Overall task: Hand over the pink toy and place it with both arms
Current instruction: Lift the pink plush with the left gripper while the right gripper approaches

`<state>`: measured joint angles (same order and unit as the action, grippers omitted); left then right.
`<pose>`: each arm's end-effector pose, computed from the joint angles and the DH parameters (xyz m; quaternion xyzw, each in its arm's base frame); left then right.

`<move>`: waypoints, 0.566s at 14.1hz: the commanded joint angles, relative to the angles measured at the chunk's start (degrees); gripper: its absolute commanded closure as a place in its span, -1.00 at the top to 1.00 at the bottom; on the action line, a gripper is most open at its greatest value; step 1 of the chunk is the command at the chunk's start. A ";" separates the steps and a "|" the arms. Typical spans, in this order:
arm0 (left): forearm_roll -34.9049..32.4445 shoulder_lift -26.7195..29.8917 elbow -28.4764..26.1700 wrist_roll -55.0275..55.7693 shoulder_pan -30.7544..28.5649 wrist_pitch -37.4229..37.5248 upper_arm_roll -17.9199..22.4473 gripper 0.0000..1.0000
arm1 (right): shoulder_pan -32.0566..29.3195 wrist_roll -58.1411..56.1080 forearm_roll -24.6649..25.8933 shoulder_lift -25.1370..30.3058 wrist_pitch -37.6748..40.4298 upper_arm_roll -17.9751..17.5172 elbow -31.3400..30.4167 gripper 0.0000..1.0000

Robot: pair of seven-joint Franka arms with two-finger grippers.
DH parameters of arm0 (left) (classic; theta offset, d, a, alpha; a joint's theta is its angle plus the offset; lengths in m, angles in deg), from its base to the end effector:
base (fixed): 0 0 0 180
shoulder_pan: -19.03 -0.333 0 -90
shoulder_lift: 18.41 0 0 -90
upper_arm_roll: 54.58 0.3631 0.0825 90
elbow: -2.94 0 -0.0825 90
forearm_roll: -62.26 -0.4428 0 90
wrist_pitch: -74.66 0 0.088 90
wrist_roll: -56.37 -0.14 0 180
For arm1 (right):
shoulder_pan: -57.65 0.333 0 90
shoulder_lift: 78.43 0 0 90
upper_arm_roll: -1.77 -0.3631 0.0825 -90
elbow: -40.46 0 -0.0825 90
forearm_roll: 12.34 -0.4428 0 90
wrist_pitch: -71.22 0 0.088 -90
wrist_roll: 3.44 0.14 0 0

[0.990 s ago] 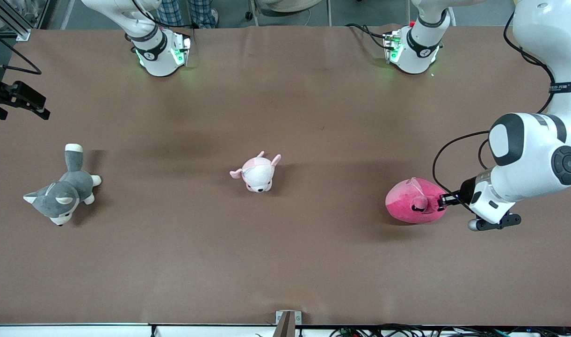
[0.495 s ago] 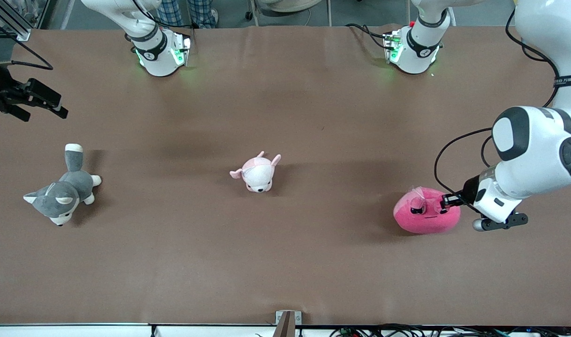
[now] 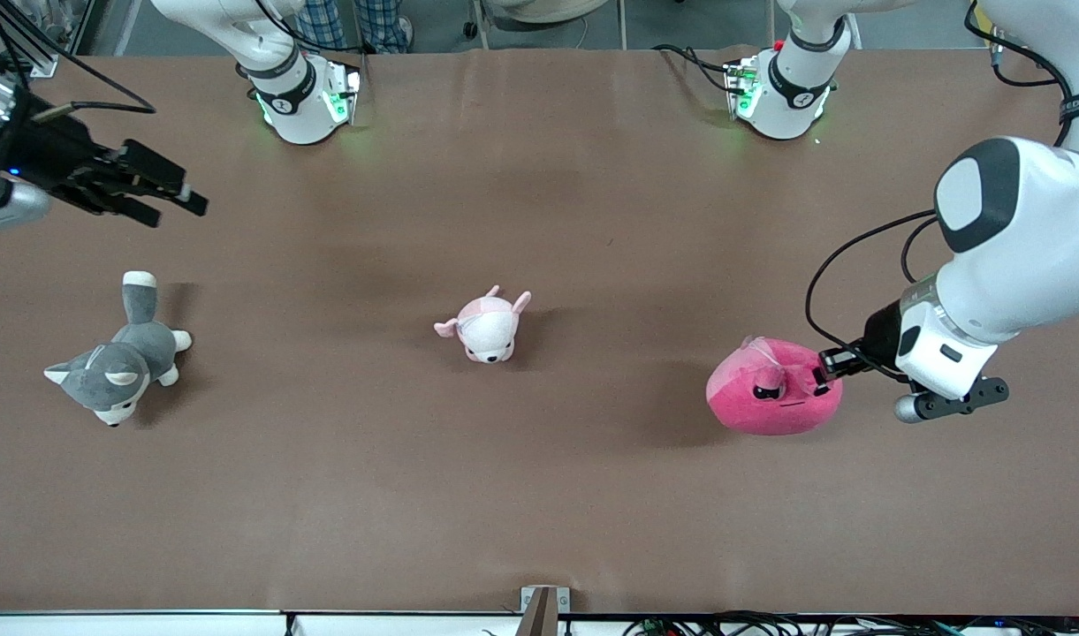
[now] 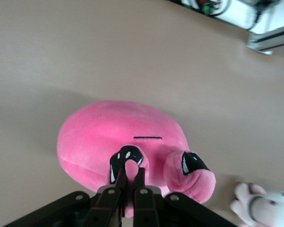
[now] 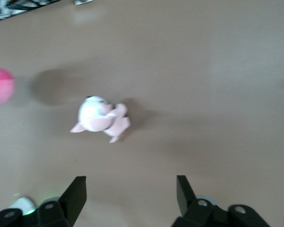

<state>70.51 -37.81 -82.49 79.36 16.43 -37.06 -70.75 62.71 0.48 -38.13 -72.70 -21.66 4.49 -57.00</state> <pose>0.7320 -0.1637 0.4970 0.9847 0.1140 0.0268 0.1289 0.5793 0.0813 0.6471 -0.9740 0.0223 0.0026 0.2255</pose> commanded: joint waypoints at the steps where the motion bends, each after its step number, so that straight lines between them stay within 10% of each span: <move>1: 2.72 -0.03 4.03 3.72 -0.04 3.08 -3.94 -0.99 | 1.09 0.47 -3.83 -0.81 -1.25 0.53 -0.46 0.58; 8: 4.49 -1.78 11.94 19.71 3.28 2.38 -14.16 -1.00 | 7.24 4.60 -6.81 -3.00 -4.41 0.53 -0.28 0.58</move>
<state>74.25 -37.89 -74.65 96.24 17.82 -35.28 -84.14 68.35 2.95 -42.68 -75.28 -24.48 4.48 -57.00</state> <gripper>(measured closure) 0.921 0.207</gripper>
